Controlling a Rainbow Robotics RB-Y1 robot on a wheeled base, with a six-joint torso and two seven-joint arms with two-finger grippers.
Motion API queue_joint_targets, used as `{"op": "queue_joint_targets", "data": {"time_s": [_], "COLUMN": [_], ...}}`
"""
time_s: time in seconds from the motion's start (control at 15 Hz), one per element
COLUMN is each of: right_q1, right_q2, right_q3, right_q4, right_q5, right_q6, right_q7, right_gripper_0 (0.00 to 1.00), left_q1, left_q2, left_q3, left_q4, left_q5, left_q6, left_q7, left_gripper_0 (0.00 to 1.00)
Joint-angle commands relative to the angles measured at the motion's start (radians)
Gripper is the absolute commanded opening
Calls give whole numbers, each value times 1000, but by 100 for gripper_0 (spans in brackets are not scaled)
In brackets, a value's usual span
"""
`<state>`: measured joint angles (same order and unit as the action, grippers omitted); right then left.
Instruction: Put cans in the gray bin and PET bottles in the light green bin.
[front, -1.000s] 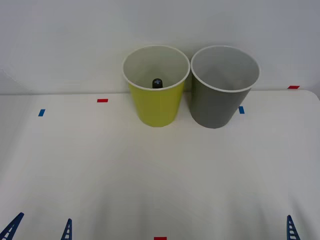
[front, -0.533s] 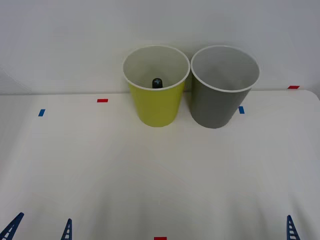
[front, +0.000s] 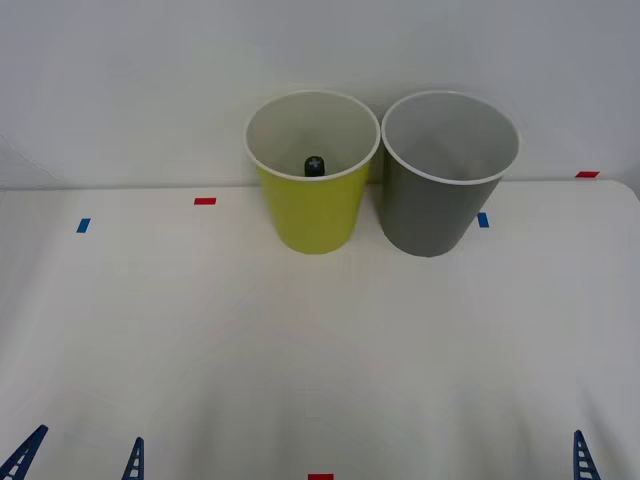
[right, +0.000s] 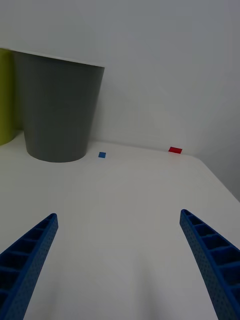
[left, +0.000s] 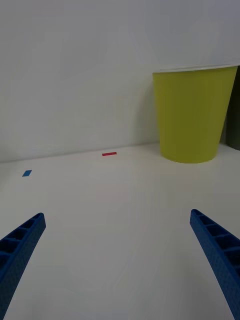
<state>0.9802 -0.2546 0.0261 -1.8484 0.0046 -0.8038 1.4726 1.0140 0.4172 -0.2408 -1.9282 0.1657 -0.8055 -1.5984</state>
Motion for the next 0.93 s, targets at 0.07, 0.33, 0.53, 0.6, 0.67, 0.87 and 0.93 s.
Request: {"op": "queue_joint_targets", "data": {"time_s": [0.07, 0.33, 0.53, 0.6, 0.67, 0.87, 0.93], "right_q1": [0, 0, 0, 0, 0, 0, 0], "right_q2": [0, 0, 0, 0, 0, 0, 0], "right_q3": [0, 0, 0, 0, 0, 0, 0], "right_q4": [0, 0, 0, 0, 0, 0, 0], "right_q5": [0, 0, 0, 0, 0, 0, 0], "right_q6": [0, 0, 0, 0, 0, 0, 0], "right_q7": [0, 0, 0, 0, 0, 0, 0], "right_gripper_0": [84, 84, 85, 84, 84, 84, 85], "left_q1": [0, 0, 0, 0, 0, 0, 0], "left_q2": [0, 0, 0, 0, 0, 0, 0], "left_q3": [0, 0, 0, 0, 0, 0, 0], "left_q4": [0, 0, 0, 0, 0, 0, 0], "left_q5": [0, 0, 0, 0, 0, 0, 0], "left_q6": [0, 0, 0, 0, 0, 0, 0], "left_q7": [0, 0, 0, 0, 0, 0, 0], "left_gripper_0": [100, 100, 100, 100, 100, 100, 100]}}
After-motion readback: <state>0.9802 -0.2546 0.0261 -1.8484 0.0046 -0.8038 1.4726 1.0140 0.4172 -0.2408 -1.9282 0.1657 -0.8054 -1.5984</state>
